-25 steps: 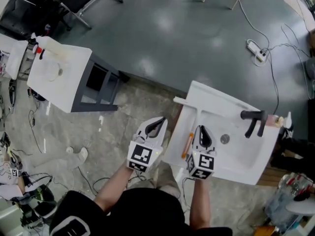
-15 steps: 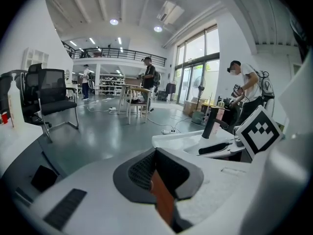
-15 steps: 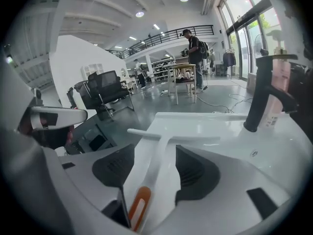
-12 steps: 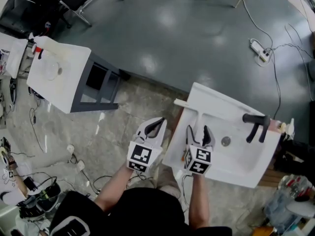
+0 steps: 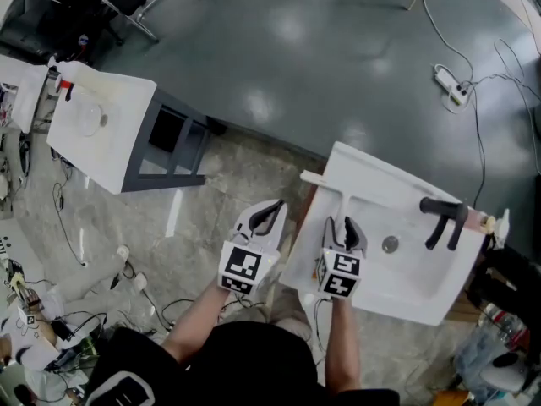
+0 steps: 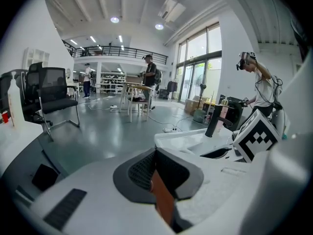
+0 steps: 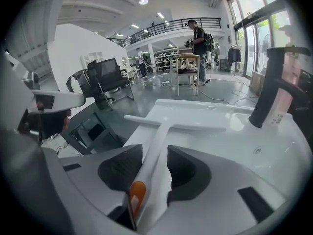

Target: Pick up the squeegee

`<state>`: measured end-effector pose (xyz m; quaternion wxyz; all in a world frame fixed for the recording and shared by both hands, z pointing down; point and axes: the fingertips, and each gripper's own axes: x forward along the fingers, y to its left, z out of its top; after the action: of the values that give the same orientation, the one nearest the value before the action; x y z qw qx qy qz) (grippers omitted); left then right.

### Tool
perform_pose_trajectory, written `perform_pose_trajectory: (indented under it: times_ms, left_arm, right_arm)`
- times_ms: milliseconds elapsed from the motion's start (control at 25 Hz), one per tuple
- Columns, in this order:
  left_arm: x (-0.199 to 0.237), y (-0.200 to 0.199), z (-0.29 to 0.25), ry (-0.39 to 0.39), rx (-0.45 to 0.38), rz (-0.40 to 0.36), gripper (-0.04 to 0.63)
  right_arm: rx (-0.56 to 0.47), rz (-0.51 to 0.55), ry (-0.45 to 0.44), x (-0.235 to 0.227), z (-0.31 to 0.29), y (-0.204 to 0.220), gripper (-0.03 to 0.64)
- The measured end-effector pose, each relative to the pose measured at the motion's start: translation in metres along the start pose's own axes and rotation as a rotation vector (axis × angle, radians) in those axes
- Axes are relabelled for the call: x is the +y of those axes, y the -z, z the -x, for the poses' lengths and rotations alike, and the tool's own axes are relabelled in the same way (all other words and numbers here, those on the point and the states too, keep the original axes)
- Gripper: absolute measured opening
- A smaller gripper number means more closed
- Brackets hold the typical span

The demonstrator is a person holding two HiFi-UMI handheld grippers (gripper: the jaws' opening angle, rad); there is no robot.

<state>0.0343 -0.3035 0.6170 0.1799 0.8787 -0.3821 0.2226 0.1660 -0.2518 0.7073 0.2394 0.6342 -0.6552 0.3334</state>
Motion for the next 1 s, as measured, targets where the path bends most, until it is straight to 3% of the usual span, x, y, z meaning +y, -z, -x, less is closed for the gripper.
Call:
perform_pose_trajectory:
  times_ms: [160,1000]
  left_arm:
    - [0.0,0.002,-0.001,-0.002,0.002,0.002,0.002]
    - [0.0,-0.001,0.014,-0.005,-0.007,-0.006,0.002]
  right_arm:
    - [0.017,0.001,-0.006,0.005,-0.002,0.004,0.126]
    - [0.021,0.065,0.063,-0.001,0.008,0.005,0.081]
